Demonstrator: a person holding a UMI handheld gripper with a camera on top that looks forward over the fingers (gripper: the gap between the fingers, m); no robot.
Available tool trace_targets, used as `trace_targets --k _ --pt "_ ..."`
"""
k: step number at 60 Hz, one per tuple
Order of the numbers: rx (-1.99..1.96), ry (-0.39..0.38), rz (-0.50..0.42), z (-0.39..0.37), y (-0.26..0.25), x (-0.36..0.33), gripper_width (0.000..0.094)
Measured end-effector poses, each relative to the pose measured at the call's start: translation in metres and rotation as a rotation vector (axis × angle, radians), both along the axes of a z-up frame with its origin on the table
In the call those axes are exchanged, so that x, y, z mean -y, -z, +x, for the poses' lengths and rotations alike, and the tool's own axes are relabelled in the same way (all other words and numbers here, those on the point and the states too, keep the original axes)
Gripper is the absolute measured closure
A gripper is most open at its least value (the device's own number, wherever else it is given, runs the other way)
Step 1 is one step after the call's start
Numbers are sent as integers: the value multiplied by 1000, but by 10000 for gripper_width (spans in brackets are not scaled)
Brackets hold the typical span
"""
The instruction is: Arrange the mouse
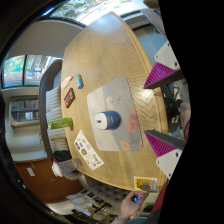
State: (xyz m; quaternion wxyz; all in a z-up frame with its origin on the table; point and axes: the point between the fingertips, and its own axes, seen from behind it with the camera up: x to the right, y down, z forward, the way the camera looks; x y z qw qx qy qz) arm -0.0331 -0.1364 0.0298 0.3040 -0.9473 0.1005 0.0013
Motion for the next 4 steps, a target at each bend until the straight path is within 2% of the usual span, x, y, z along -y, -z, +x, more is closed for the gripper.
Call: trace_targets --k 4 --pt "-18 17 -8 1 2 4 98"
